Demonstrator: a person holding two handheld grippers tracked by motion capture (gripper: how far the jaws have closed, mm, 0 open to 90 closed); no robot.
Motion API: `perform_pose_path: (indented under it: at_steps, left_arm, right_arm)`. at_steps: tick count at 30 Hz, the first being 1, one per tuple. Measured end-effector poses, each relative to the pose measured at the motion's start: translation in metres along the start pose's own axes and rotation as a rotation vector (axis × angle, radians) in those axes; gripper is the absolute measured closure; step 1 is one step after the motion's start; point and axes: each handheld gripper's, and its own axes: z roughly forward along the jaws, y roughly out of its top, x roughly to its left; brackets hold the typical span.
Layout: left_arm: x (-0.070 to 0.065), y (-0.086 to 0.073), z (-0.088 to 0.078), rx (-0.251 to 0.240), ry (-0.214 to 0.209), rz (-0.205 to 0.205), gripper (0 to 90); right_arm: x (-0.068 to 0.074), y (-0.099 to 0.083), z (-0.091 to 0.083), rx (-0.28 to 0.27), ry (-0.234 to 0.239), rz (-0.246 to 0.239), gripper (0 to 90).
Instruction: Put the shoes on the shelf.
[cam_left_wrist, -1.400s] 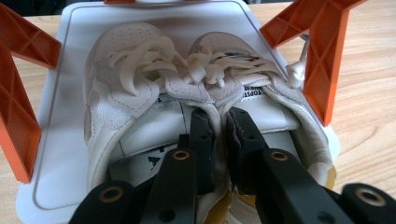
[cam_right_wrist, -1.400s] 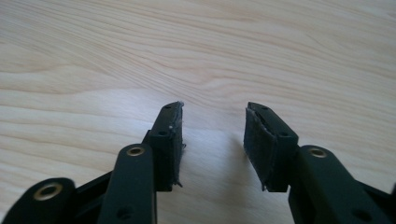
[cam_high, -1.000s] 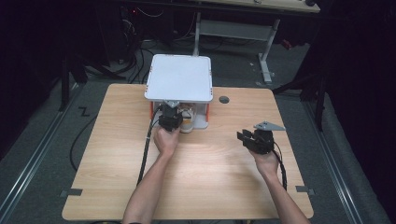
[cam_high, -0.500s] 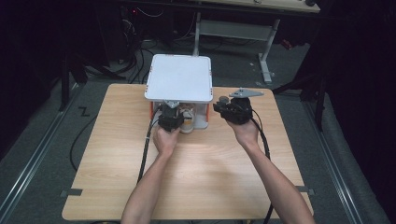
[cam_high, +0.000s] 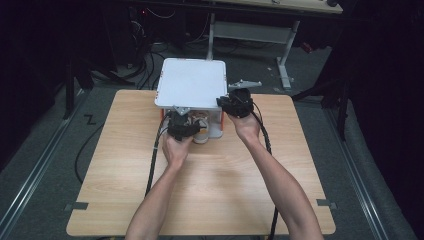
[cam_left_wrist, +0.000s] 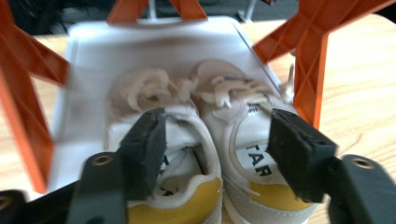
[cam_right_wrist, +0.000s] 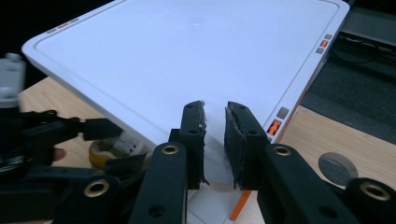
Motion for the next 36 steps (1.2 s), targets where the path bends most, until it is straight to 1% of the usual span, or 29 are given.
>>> perform_pose_path:
  at_steps: [1, 2, 4, 5, 6, 7, 8, 10, 12, 13, 14, 15, 16, 17, 18, 19, 20, 22, 23, 24, 26, 29, 31, 32, 34, 36]
  left_arm:
    - [0.000, 0.001, -0.002, -0.004, -0.002, 0.004, 32.9]
    - [-0.001, 0.003, -0.008, -0.003, 0.000, 0.009, 31.1]
    - [-0.002, 0.003, -0.015, -0.001, -0.002, 0.006, 27.5]
    - [-0.002, 0.003, -0.015, -0.001, -0.002, 0.006, 26.1]
    - [-0.002, 0.003, -0.020, 0.005, -0.006, 0.009, 26.1]
    - [-0.003, 0.002, -0.025, 0.015, -0.015, 0.011, 22.2]
    - [-0.004, 0.000, -0.029, 0.026, -0.025, 0.015, 22.2]
    - [-0.007, -0.007, -0.038, 0.049, -0.027, 0.026, 18.3]
    - [-0.011, -0.018, -0.044, 0.073, -0.032, 0.027, 15.5]
    - [-0.014, -0.024, -0.045, 0.090, -0.023, 0.031, 15.4]
    - [-0.016, -0.034, -0.045, 0.132, -0.003, 0.040, 15.3]
    - [-0.016, -0.034, -0.045, 0.132, -0.003, 0.040, 15.5]
    - [-0.017, -0.041, -0.042, 0.157, 0.011, 0.023, 15.5]
    - [-0.016, -0.047, -0.035, 0.184, 0.017, -0.006, 15.6]
    - [-0.016, -0.047, -0.035, 0.184, 0.017, -0.006, 15.6]
    - [-0.017, -0.049, -0.032, 0.192, 0.023, -0.016, 15.6]
    - [-0.017, -0.050, -0.029, 0.194, 0.029, -0.020, 15.6]
    - [-0.018, -0.050, -0.023, 0.186, 0.053, -0.028, 16.4]
    - [-0.018, -0.050, -0.020, 0.183, 0.061, -0.039, 16.4]
    - [-0.017, -0.049, -0.014, 0.180, 0.071, -0.065, 17.2]
    - [-0.016, -0.049, -0.012, 0.177, 0.072, -0.071, 19.2]
    - [-0.018, -0.047, -0.007, 0.168, 0.079, -0.098, 19.6]
    - [-0.019, -0.045, -0.004, 0.163, 0.086, -0.094, 20.8]
    - [-0.019, -0.044, -0.002, 0.158, 0.081, -0.098, 20.8]
    - [-0.019, -0.043, 0.001, 0.157, 0.080, -0.094, 22.4]
    - [-0.018, -0.040, 0.005, 0.158, 0.077, -0.102, 23.0]
  right_arm:
    - [-0.001, 0.001, 0.003, 0.012, -0.008, 0.002, 77.8]
    - [-0.001, 0.000, 0.005, 0.018, -0.012, 0.001, 78.0]
    - [-0.002, 0.000, 0.006, 0.011, -0.013, 0.002, 78.3]
    - [-0.002, 0.000, 0.006, 0.011, -0.013, 0.002, 78.3]
    - [-0.002, 0.000, 0.007, 0.011, -0.014, 0.001, 78.4]
    - [-0.001, 0.001, 0.007, 0.017, -0.022, -0.016, 78.5]
    - [-0.001, 0.001, 0.007, 0.017, -0.022, -0.016, 78.5]
    - [0.000, 0.002, 0.007, 0.019, -0.030, -0.032, 78.4]
    - [0.001, 0.001, 0.007, 0.020, -0.033, -0.034, 78.4]
    - [0.000, 0.001, 0.007, 0.020, -0.032, -0.035, 78.4]
    - [0.001, 0.001, 0.007, 0.021, -0.031, -0.035, 78.4]
    - [0.001, 0.001, 0.007, 0.020, -0.031, -0.037, 78.4]
    - [0.001, 0.001, 0.007, 0.021, -0.031, -0.038, 78.4]
    - [0.001, 0.002, 0.007, 0.021, -0.031, -0.039, 78.4]
    - [0.001, 0.002, 0.007, 0.021, -0.031, -0.039, 78.4]
    - [0.001, 0.002, 0.007, 0.022, -0.033, -0.041, 78.3]
    - [0.001, 0.002, 0.007, 0.024, -0.034, -0.042, 78.2]
    - [0.001, 0.002, 0.007, 0.023, -0.036, -0.044, 78.1]
    - [0.001, 0.002, 0.007, 0.023, -0.036, -0.044, 78.1]
    - [0.001, 0.001, 0.007, 0.024, -0.037, -0.045, 78.1]
    - [0.001, 0.002, 0.007, 0.026, -0.037, -0.046, 78.1]
    - [0.002, 0.002, 0.007, 0.032, -0.041, -0.051, 78.2]
    - [0.002, 0.003, 0.006, 0.041, -0.037, -0.053, 78.8]
    - [0.002, 0.003, 0.006, 0.041, -0.037, -0.053, 78.8]
    - [0.001, 0.003, 0.006, 0.049, -0.031, -0.044, 79.3]
    - [0.002, 0.004, 0.006, 0.054, -0.032, -0.042, 79.9]
